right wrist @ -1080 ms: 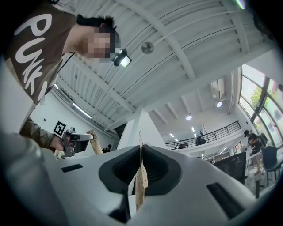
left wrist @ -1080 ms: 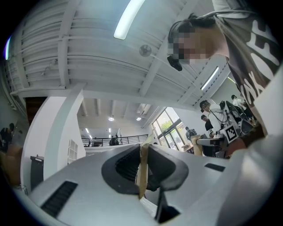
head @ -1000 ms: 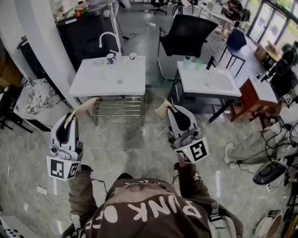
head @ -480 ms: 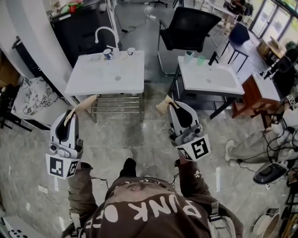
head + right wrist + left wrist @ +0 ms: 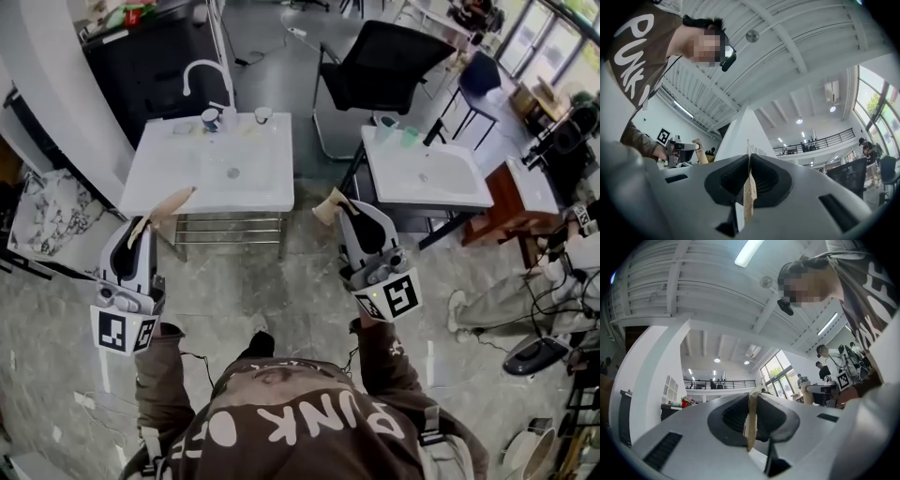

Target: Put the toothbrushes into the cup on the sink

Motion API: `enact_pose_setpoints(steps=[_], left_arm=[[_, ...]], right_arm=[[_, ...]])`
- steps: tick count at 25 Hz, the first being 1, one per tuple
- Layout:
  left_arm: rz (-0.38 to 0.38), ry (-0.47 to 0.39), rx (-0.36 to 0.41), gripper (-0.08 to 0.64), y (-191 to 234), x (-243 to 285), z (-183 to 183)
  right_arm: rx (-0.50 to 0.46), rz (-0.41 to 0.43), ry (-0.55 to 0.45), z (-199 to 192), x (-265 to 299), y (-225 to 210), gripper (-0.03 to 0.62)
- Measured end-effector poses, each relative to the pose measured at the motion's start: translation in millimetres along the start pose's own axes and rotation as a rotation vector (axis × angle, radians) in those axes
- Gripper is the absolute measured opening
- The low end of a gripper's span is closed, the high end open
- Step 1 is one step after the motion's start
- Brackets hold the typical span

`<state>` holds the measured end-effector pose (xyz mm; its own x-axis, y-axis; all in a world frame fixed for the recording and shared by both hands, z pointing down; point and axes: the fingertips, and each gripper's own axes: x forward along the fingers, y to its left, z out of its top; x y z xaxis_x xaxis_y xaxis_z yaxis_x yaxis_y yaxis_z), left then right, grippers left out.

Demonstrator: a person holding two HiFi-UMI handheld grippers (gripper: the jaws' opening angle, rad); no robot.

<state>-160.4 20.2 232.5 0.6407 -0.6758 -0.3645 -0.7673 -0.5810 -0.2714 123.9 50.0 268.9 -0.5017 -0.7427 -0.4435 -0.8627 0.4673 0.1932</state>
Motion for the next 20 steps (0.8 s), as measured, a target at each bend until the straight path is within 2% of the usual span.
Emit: enact_pose_setpoints(steps=[10, 20], left_arm=[[-0.026, -0.001, -0.025, 0.051, 102.8, 57.0, -58.5], [-0.058, 0.017, -0.003, 0.051, 158.8, 110.4, -109.8]], right_arm=[[-0.025, -0.013, 0.027, -55.7, 113.3, -19.9, 0.025], [-0.042, -0.02, 0.052, -99.3, 187.0, -59.9, 0.024]])
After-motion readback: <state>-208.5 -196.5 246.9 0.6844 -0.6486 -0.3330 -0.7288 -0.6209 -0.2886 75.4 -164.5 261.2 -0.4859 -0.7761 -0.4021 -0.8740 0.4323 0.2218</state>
